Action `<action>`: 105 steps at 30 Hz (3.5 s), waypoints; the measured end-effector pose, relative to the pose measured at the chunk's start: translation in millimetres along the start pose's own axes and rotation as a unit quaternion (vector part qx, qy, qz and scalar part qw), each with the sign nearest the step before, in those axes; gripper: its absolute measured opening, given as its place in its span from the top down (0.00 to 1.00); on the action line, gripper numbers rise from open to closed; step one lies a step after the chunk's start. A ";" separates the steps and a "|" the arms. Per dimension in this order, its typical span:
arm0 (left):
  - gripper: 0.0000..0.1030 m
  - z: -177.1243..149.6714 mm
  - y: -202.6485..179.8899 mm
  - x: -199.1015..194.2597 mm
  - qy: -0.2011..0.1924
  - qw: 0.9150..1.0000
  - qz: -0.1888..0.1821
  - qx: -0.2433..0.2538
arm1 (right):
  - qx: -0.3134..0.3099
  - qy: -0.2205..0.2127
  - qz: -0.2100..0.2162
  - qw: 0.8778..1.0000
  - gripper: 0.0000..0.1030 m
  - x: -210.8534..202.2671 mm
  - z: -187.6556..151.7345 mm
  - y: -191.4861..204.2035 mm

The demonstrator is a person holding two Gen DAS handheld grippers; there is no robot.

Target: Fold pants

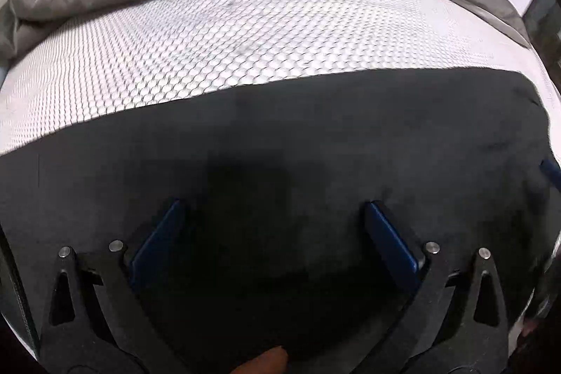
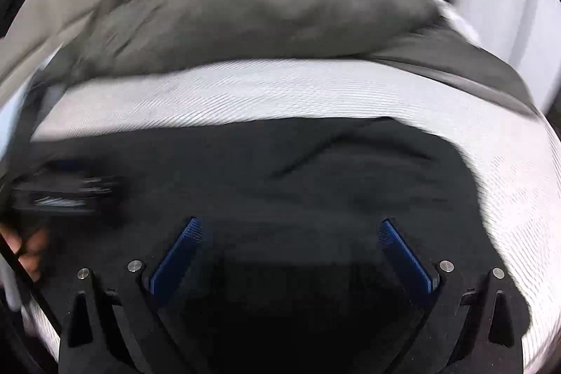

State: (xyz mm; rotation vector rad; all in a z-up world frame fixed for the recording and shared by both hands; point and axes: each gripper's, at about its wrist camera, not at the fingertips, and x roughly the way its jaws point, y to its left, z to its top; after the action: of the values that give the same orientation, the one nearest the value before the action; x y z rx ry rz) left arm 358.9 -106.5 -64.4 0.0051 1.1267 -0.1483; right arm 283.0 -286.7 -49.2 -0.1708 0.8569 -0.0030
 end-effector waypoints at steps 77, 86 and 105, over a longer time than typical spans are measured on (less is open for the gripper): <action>0.00 -57.6 119.5 -40.4 -0.038 0.992 0.106 -0.049 | -0.066 0.049 0.005 0.997 0.01 64.6 29.7 94.6; 0.01 -114.0 231.4 -102.8 -0.091 0.978 0.082 -0.169 | 0.077 0.019 -0.069 0.994 0.03 31.8 -13.0 -65.6; 0.01 -142.2 337.8 -109.3 -0.091 0.928 0.170 -0.319 | 0.011 0.051 -0.060 0.997 0.01 17.9 -25.9 -48.8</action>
State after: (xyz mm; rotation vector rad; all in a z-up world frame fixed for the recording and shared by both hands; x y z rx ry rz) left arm 226.0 251.9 -51.3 -0.3860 0.9289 0.5242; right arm 278.4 -340.0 -72.0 -0.2015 0.9477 -0.1342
